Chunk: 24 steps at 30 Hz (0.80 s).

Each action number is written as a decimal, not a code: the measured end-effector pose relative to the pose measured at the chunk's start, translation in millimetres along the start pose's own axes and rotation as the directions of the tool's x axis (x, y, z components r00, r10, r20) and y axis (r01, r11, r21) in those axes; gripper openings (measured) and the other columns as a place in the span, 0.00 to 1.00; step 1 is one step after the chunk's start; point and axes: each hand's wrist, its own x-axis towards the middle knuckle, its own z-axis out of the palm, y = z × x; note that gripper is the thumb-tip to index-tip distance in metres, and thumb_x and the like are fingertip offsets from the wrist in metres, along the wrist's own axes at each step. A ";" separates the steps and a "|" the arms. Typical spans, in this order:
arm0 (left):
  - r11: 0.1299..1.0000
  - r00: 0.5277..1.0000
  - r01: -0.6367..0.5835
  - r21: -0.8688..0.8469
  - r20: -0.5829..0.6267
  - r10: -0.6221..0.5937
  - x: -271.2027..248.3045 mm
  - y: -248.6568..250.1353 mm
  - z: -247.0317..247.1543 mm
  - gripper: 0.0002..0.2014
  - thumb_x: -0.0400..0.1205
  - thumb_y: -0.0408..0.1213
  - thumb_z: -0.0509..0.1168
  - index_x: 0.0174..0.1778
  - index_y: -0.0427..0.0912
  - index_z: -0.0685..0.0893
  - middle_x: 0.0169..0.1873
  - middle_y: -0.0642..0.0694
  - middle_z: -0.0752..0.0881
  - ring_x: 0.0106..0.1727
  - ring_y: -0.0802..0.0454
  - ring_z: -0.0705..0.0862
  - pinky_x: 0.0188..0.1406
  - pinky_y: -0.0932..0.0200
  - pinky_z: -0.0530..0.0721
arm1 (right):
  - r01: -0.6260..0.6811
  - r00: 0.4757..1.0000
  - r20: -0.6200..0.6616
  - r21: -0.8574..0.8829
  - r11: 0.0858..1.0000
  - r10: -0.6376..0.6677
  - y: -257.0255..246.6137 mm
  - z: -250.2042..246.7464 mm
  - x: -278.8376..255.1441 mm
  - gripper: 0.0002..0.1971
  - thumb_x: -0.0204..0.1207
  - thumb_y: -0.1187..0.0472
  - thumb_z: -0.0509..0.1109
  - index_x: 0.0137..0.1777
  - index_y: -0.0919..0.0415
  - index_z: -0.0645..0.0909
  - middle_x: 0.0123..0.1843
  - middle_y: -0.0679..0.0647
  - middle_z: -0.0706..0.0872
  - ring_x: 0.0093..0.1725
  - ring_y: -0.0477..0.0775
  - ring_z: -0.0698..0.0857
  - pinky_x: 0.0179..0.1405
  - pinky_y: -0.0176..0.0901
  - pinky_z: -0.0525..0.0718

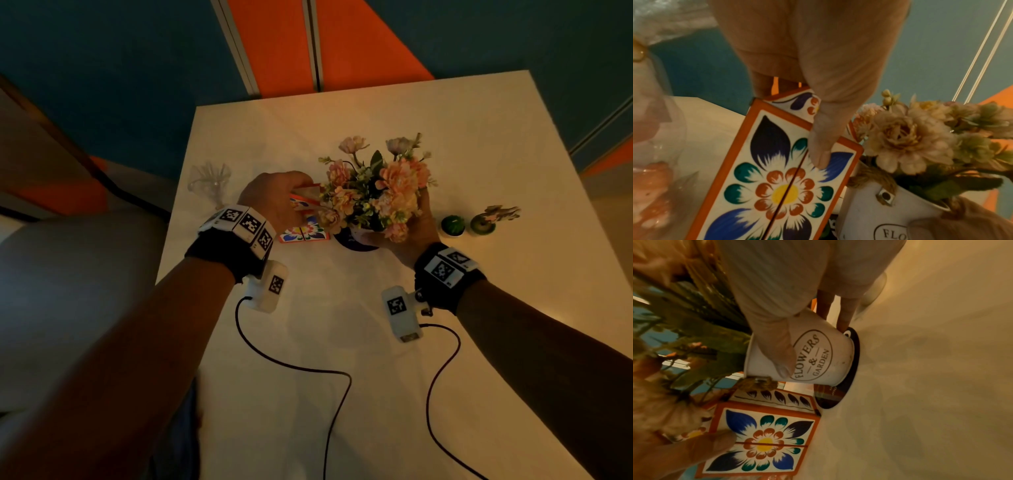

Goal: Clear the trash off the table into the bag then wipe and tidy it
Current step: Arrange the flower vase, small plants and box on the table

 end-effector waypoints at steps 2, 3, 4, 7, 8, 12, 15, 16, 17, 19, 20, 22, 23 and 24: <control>1.000 1.000 -0.007 -0.013 -0.006 0.006 -0.1 -0.8 1.4 0.30 0.68 0.44 0.77 0.67 0.50 0.81 0.59 0.47 0.87 0.60 0.47 0.84 0.61 0.52 0.81 | -0.007 1.000 0.010 0.001 1.000 0.007 -0.2 0.6 0.2 0.52 0.55 0.79 0.82 0.73 0.60 0.53 0.64 0.43 0.73 0.60 0.30 0.77 0.54 0.17 0.74; 1.000 1.000 -0.010 -0.018 -0.010 0.010 0.0 -0.8 1.9 0.29 0.68 0.44 0.77 0.66 0.50 0.81 0.58 0.47 0.87 0.60 0.47 0.84 0.61 0.53 0.81 | -0.011 1.000 0.023 0.004 1.000 0.011 -1.1 1.2 -0.2 0.54 0.54 0.77 0.84 0.74 0.61 0.53 0.65 0.45 0.73 0.63 0.36 0.76 0.55 0.18 0.74; 1.000 1.000 -0.010 -0.020 -0.013 0.009 -0.3 -0.5 2.2 0.29 0.68 0.43 0.77 0.66 0.50 0.81 0.58 0.47 0.87 0.60 0.47 0.84 0.60 0.52 0.82 | -0.012 0.999 0.035 0.015 1.000 0.011 -2.8 1.8 -1.3 0.56 0.52 0.70 0.87 0.74 0.58 0.53 0.66 0.47 0.73 0.64 0.37 0.75 0.56 0.18 0.74; 1.000 1.000 0.002 -0.020 -0.009 -0.002 -1.0 0.0 2.5 0.29 0.68 0.43 0.77 0.66 0.50 0.81 0.58 0.46 0.87 0.59 0.46 0.84 0.61 0.50 0.82 | -0.062 0.997 0.048 0.009 0.998 0.061 -7.4 -0.1 -6.1 0.60 0.42 0.42 0.87 0.71 0.46 0.53 0.67 0.48 0.74 0.63 0.30 0.77 0.60 0.21 0.75; 1.000 1.000 0.007 -0.026 -0.001 -0.007 -2.0 0.9 2.0 0.29 0.68 0.43 0.77 0.67 0.50 0.81 0.59 0.46 0.87 0.60 0.46 0.84 0.61 0.50 0.82 | -0.085 0.995 0.052 -0.005 0.996 0.085 -6.8 -3.1 -6.8 0.61 0.42 0.40 0.87 0.72 0.45 0.53 0.68 0.46 0.74 0.66 0.35 0.77 0.64 0.28 0.77; 0.997 0.999 0.036 -0.072 -0.014 -0.038 -14.4 7.0 -7.1 0.40 0.65 0.41 0.80 0.75 0.51 0.72 0.69 0.48 0.80 0.68 0.48 0.79 0.68 0.52 0.77 | -0.234 0.972 0.005 -0.076 0.969 0.235 -12.9 -23.9 -24.6 0.55 0.58 0.68 0.85 0.80 0.48 0.55 0.68 0.46 0.74 0.69 0.53 0.76 0.62 0.55 0.81; 0.997 0.922 -0.016 -0.073 -0.387 -0.013 -43.0 18.0 -19.5 0.21 0.72 0.36 0.74 0.62 0.44 0.81 0.58 0.46 0.84 0.58 0.48 0.82 0.59 0.50 0.82 | -0.273 0.962 -0.050 -0.256 0.927 0.269 -18.5 -58.7 -58.1 0.31 0.69 0.66 0.79 0.71 0.52 0.72 0.62 0.49 0.79 0.60 0.53 0.81 0.50 0.47 0.81; 0.993 0.850 -0.098 -0.061 -0.525 0.052 -55.9 24.8 -18.9 0.12 0.73 0.33 0.71 0.52 0.42 0.84 0.49 0.45 0.86 0.48 0.48 0.83 0.50 0.52 0.84 | -0.303 0.952 -0.055 -0.302 0.904 0.300 -20.5 -72.8 -70.0 0.23 0.71 0.64 0.78 0.65 0.52 0.77 0.58 0.50 0.83 0.55 0.53 0.83 0.47 0.47 0.81; 0.982 0.798 -0.183 -0.047 -0.591 0.121 -67.8 33.9 -13.2 0.05 0.73 0.31 0.69 0.43 0.41 0.84 0.40 0.45 0.85 0.40 0.50 0.82 0.41 0.55 0.82 | -0.336 0.940 -0.068 -0.340 0.878 0.334 -19.4 -86.9 -79.2 0.17 0.72 0.62 0.77 0.59 0.51 0.80 0.52 0.52 0.85 0.50 0.53 0.85 0.45 0.47 0.81; 0.950 0.828 -0.303 -0.074 -0.513 0.225 -85.6 59.2 13.5 0.03 0.73 0.33 0.68 0.34 0.42 0.82 0.31 0.48 0.82 0.31 0.52 0.78 0.32 0.56 0.79 | -0.367 0.928 -0.104 -0.418 0.831 0.357 -16.6 -111.2 -90.4 0.11 0.73 0.61 0.76 0.53 0.50 0.82 0.45 0.53 0.87 0.43 0.48 0.85 0.40 0.43 0.80; 0.931 0.867 -0.350 -0.106 -0.413 0.279 -89.9 72.0 33.4 0.04 0.73 0.36 0.68 0.33 0.42 0.81 0.30 0.49 0.81 0.29 0.52 0.78 0.30 0.53 0.79 | -0.361 0.931 -0.123 -0.454 0.815 0.344 -15.1 -119.6 -91.7 0.11 0.73 0.62 0.76 0.53 0.50 0.82 0.46 0.53 0.87 0.42 0.45 0.85 0.38 0.41 0.80; 0.896 0.887 -0.426 -0.125 -0.251 0.387 -90.1 97.1 71.7 0.03 0.74 0.39 0.67 0.38 0.44 0.83 0.33 0.49 0.83 0.29 0.51 0.79 0.28 0.53 0.82 | -0.252 0.967 -0.106 -0.533 0.808 0.232 -12.4 -127.0 -86.6 0.12 0.74 0.66 0.74 0.54 0.52 0.82 0.56 0.54 0.84 0.40 0.47 0.83 0.40 0.43 0.82; 0.888 0.886 -0.446 -0.117 -0.201 0.418 -85.2 107.9 88.9 0.05 0.74 0.38 0.67 0.43 0.43 0.85 0.38 0.47 0.85 0.30 0.49 0.81 0.29 0.54 0.83 | -0.168 0.985 -0.058 -0.584 0.794 0.165 -11.1 -127.6 -80.6 0.13 0.74 0.68 0.73 0.57 0.54 0.83 0.62 0.55 0.83 0.40 0.51 0.83 0.43 0.46 0.83; 0.887 0.889 -0.448 -0.113 -0.163 0.428 -78.1 117.5 103.6 0.08 0.75 0.38 0.66 0.49 0.43 0.85 0.44 0.46 0.86 0.33 0.47 0.83 0.32 0.53 0.85 | -0.098 0.992 0.001 -0.636 0.765 0.129 -11.2 -126.5 -73.5 0.15 0.75 0.68 0.72 0.61 0.56 0.82 0.68 0.57 0.80 0.42 0.54 0.83 0.47 0.47 0.83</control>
